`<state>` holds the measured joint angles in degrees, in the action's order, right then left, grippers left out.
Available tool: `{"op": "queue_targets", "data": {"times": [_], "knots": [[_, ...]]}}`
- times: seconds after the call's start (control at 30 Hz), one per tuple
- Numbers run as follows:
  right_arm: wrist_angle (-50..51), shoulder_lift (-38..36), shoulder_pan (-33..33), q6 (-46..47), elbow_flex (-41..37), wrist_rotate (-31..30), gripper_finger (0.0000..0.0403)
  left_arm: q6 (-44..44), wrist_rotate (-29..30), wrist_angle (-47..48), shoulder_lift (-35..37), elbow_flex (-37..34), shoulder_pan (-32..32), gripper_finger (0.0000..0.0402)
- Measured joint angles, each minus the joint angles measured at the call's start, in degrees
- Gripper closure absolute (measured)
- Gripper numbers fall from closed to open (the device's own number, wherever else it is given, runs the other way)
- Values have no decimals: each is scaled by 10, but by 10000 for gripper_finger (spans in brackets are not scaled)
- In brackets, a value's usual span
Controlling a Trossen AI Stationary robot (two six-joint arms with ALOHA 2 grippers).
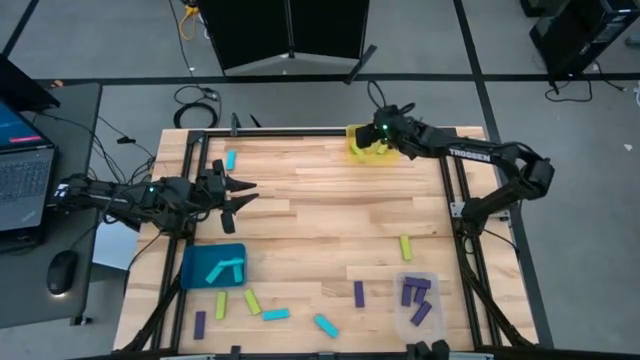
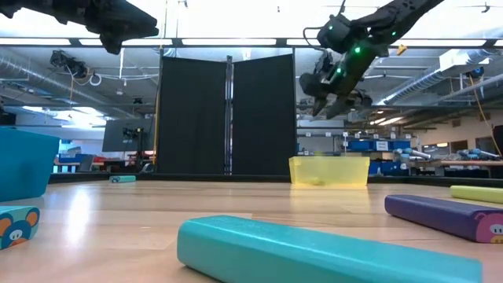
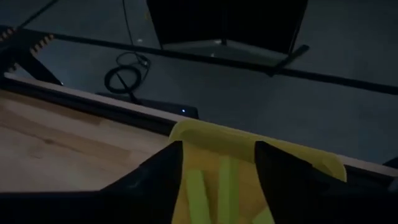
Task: Sort blocks
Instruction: Put the green block into the yellow bin, then put the top blue block into the dark blue bin
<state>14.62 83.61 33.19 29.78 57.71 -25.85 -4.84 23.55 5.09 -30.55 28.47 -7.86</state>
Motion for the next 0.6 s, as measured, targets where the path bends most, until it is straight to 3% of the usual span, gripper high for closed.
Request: {"op": "queue_targets", "data": {"times": [0.2, 0.33, 0.47, 0.6], "knots": [[-6, -9, -7, -15, 0, 0, 158, -3, 10, 1, 0, 0, 0, 269], [-26, -51, -35, -37, 0, 0, 153, -38, 47, 7, 0, 0, 0, 269], [-61, -102, -92, -70, 0, -14, 154, -111, 107, 49, -4, 0, 6, 269], [-82, -137, -170, -102, 1, -56, 155, -205, 133, 118, -25, 0, 53, 269]]}}
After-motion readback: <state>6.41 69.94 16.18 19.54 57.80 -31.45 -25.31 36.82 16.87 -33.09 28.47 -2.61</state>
